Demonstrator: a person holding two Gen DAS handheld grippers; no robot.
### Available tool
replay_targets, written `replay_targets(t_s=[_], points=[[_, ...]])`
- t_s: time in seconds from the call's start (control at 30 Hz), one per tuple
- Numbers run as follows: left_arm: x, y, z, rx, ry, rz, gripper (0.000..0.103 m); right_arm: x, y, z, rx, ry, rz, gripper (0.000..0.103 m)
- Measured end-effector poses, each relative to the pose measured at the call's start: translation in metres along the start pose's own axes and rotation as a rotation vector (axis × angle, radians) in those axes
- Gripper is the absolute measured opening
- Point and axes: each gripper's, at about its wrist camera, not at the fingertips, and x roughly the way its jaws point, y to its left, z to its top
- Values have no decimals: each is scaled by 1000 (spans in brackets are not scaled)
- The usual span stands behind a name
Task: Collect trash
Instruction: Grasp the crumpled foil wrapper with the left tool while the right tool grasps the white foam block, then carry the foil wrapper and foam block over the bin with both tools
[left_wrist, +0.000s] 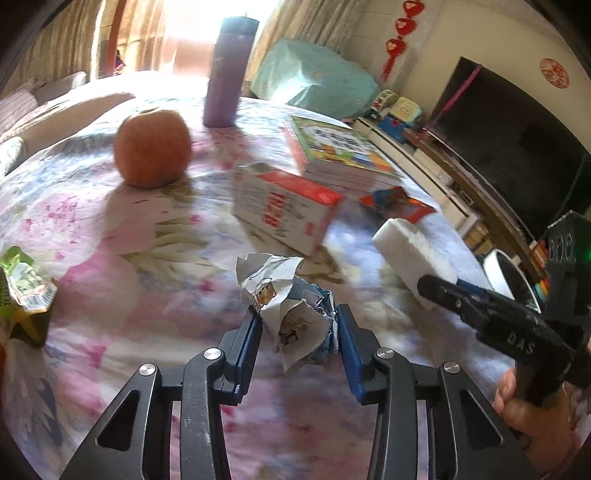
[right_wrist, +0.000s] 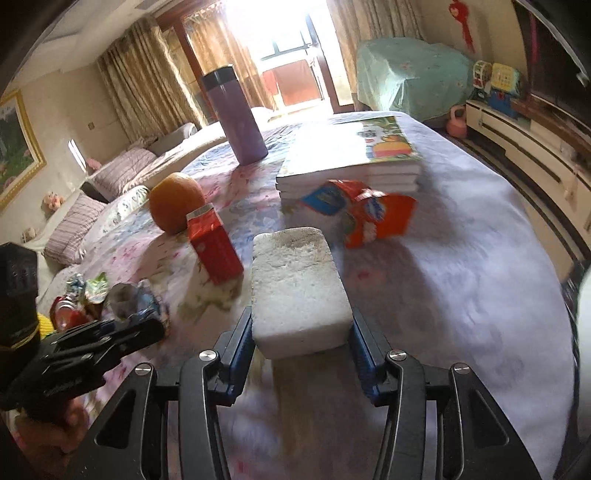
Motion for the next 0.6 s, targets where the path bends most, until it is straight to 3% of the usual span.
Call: replay_targets(t_s=[0.6], points=[[1,-90,-24,147,46,-128,39,-89,-44,-55,125,-81,-76,49]])
